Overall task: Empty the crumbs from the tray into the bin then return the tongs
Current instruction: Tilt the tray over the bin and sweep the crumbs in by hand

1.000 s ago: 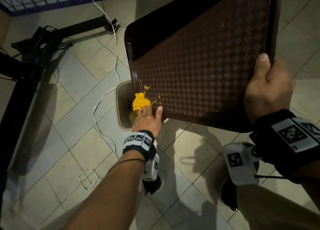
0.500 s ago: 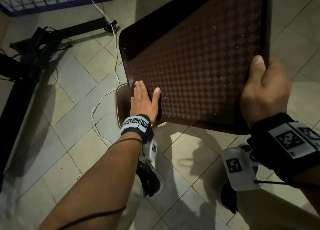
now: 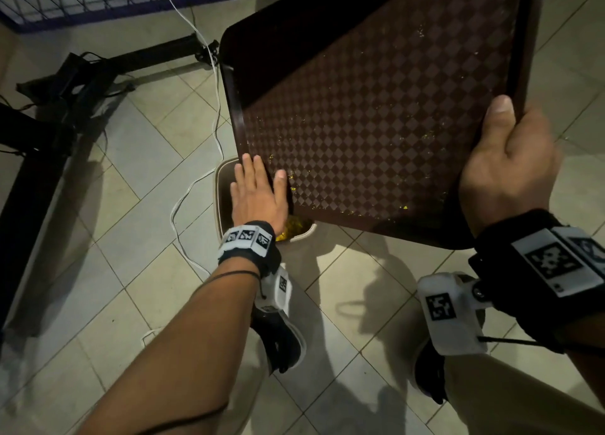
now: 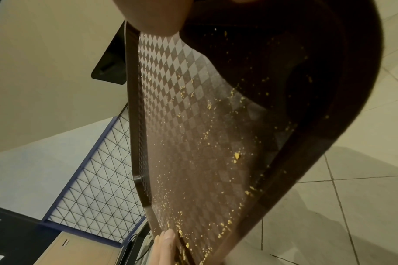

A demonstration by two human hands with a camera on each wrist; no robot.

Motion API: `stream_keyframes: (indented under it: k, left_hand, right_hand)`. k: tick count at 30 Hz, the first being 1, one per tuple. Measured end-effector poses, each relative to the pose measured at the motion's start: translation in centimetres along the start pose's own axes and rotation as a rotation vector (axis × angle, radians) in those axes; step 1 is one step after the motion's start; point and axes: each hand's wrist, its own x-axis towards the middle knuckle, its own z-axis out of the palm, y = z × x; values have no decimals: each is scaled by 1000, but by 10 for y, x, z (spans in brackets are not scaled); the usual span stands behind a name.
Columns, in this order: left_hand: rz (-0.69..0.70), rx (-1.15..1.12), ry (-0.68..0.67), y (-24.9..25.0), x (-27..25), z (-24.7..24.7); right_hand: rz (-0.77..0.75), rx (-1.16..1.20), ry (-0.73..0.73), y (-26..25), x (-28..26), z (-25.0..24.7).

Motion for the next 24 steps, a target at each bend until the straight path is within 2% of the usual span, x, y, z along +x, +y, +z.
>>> stream_keyframes:
  k: [3,6,10,13,15,17,19,24]
  left_hand:
    - [37,111,-91,-15,9,-1]
    - [100,134,-181,-25,-5,2]
    - [24,-8,-77,-17,-35,1]
    - [123,-144,-40,17,-62,3]
    - [156,-238,-87,38,-76,12]
    - [69,-308,-163,46,-79,23]
    - [-29,-281,-215,41,-70,30]
    - [-49,-27,-303,9,-34,20]
  right_hand:
    - [-22,11,4,-1,0,0]
    - [-44,19,11,-3,1,1]
    - [-53,2,-4,-3,-3,1]
    - [-72,-7,-24,-5,-6,2]
    - [-70,-4,-32,-8,-7,3]
    - [-73,0,-34,-10,-7,3]
    - [-105,4,-32,-10,-6,2]
    - [-168,34,-30,-7,-3,-2]
